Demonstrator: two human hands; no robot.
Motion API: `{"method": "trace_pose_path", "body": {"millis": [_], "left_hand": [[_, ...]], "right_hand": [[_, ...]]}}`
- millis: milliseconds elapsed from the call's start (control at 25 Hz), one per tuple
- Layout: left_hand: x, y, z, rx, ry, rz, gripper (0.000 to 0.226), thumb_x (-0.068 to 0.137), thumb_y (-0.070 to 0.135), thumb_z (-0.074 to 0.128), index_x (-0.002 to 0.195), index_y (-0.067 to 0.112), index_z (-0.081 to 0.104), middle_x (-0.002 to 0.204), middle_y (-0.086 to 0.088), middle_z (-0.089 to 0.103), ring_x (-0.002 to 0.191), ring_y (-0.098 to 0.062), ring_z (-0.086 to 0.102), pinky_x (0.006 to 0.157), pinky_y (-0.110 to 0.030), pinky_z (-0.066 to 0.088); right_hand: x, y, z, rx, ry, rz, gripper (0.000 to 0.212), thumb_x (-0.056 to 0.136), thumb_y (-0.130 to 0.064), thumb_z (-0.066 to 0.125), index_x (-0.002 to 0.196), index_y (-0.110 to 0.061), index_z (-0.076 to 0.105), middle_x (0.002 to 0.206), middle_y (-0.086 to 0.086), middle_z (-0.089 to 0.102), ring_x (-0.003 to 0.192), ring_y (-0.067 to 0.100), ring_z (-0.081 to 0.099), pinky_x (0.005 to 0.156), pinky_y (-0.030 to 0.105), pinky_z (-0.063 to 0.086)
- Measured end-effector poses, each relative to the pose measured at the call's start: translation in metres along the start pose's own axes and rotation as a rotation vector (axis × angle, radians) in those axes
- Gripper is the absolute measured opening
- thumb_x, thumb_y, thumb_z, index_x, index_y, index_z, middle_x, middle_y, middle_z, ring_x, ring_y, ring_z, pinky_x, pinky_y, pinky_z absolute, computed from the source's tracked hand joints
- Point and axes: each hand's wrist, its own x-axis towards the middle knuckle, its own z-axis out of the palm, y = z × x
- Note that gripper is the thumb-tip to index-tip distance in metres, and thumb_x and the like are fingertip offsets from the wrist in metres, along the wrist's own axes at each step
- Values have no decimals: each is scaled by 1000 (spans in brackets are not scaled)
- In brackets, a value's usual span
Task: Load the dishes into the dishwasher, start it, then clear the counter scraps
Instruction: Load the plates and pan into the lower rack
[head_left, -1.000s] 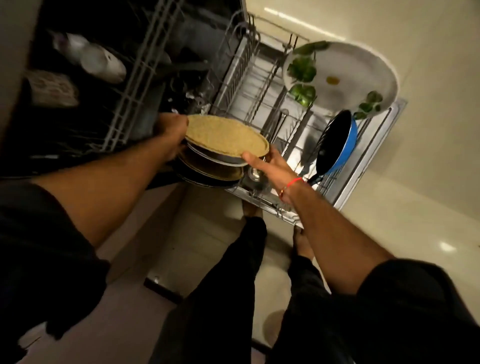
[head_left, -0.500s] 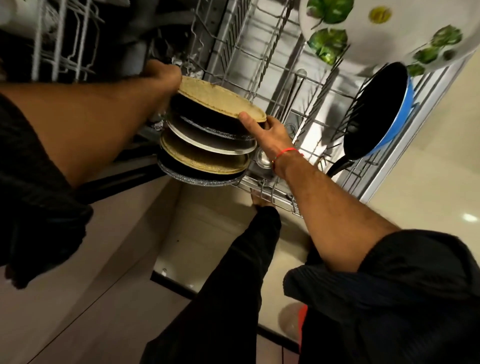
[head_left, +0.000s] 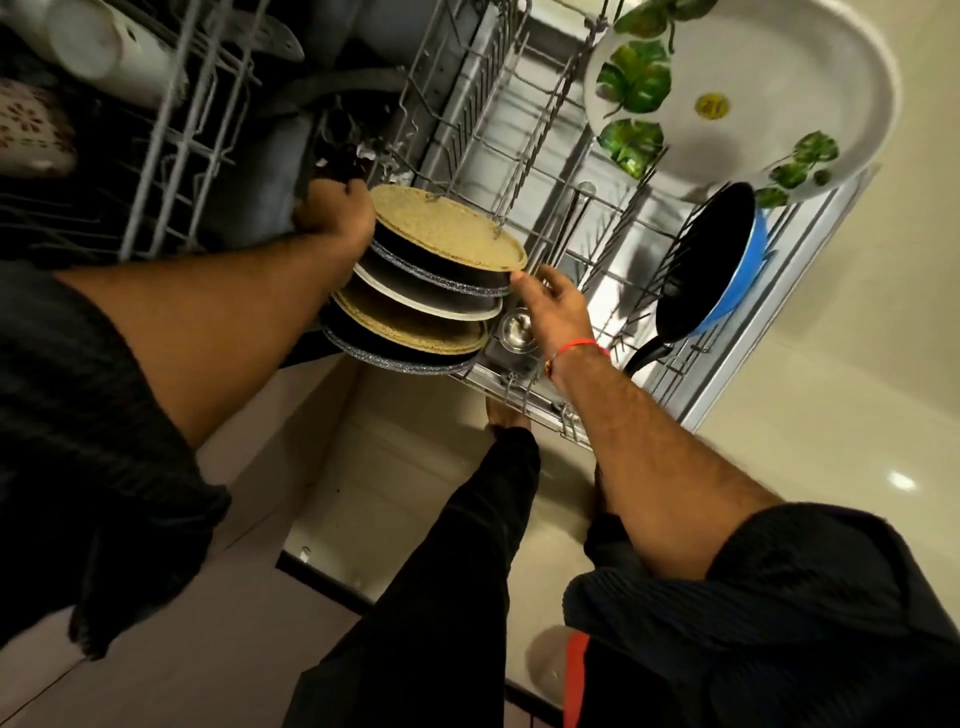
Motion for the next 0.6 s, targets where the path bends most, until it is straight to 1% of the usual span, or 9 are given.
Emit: {"method": "trace_pose_path", "body": {"millis": [80,120,160,240,360,400,480,560,600], "left_hand": [[-27,-9,-10,-70,37,12,38,100,28,46,120,5,70,120,-15,70,115,-34,63,92,-35,50],[-43,-14,-16,-120,24,32,36,100,28,47,121,9,70,120,-12,70,115,-32,62,94,-35,49],[-62,-21,-24,-177,-1,52,33,100,28,49,124,15,68,122,-7,70,117,-29,61,99,-36,49],[-107,-39,-48,-276,-15,103,34,99,28,54,132,26,62,125,0,68,122,-26,57,109,-46,42],[-182,-60,-96,-401,-44,173,44,97,32,60,141,33,52,126,9,66,124,-22,56,111,-52,39],[-208,-69,-114,-435,-55,184,47,97,34,61,143,35,50,126,13,65,121,-19,58,111,-51,41],[-249,-88,-142,-490,-42,220,50,97,33,62,145,31,49,125,15,65,103,-9,63,104,-45,50],[-296,-112,-177,-553,30,245,49,98,29,64,145,25,51,122,14,64,87,-3,62,96,-36,56],[-319,-123,-192,-593,58,238,49,98,28,64,145,23,52,122,13,65,86,-4,63,95,-32,56]], "right_hand": [[-21,-3,-10,-8,-7,-44,57,93,-26,66,145,-13,45,133,-2,60,107,7,61,89,19,49],[-32,-5,-15,5,-8,-56,51,94,-24,66,141,-14,49,124,-7,64,101,4,64,83,17,53],[-43,-6,-20,16,-7,-68,45,94,-21,65,137,-14,54,116,-9,66,94,1,67,76,15,55],[-78,-12,-30,8,-14,-124,35,95,-19,64,129,-16,60,110,-4,71,88,3,70,70,17,55],[-146,-34,-44,-45,-74,-222,27,94,-22,65,121,-19,65,107,-1,73,87,13,70,68,24,56],[-172,-43,-47,-77,-106,-248,24,94,-23,64,118,-20,66,106,0,74,91,16,70,72,28,58],[-217,-58,-49,-123,-162,-283,21,96,-23,62,116,-20,65,105,1,75,92,20,70,79,34,57],[-268,-71,-47,-187,-238,-328,20,97,-21,60,116,-16,65,104,5,74,83,20,67,72,34,56],[-291,-77,-44,-223,-272,-341,20,97,-20,60,115,-12,65,103,8,73,78,19,65,66,31,54]]}}
